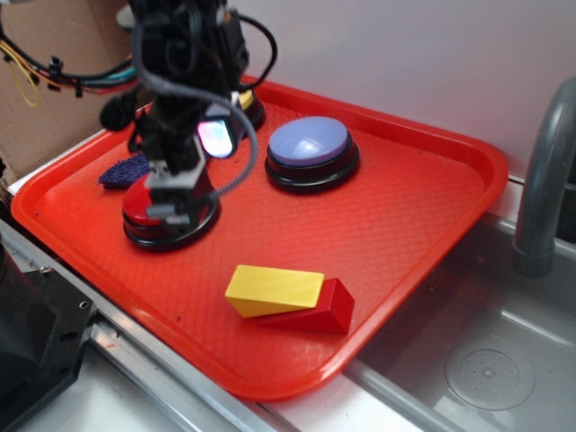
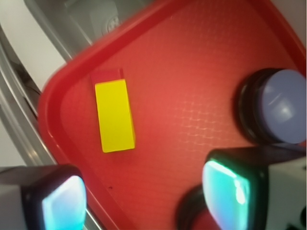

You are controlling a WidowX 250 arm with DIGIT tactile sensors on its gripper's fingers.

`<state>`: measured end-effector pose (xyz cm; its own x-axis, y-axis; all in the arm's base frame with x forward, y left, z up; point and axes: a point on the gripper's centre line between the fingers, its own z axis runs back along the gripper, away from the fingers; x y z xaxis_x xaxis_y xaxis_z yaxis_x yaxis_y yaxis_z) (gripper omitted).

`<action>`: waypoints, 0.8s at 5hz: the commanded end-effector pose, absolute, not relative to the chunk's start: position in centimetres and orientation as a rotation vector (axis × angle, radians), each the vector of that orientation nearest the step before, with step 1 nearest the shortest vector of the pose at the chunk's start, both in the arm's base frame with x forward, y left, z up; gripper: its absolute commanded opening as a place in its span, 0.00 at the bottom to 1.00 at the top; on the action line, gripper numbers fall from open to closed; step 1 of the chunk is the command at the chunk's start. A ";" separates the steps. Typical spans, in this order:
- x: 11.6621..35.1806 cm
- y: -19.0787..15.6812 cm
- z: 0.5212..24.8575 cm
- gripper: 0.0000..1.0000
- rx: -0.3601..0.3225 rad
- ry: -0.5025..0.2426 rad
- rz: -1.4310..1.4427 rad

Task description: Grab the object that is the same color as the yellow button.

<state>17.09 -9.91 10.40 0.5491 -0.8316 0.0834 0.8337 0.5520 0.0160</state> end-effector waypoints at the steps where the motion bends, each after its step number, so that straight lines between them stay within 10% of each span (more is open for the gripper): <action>1: 16.0 -11.6 5.9 1.00 0.045 -0.049 -1.002; 3: 16.2 -11.6 3.4 1.00 0.100 -0.012 -0.968; 4: 16.3 -11.7 2.9 0.54 0.133 0.006 -0.984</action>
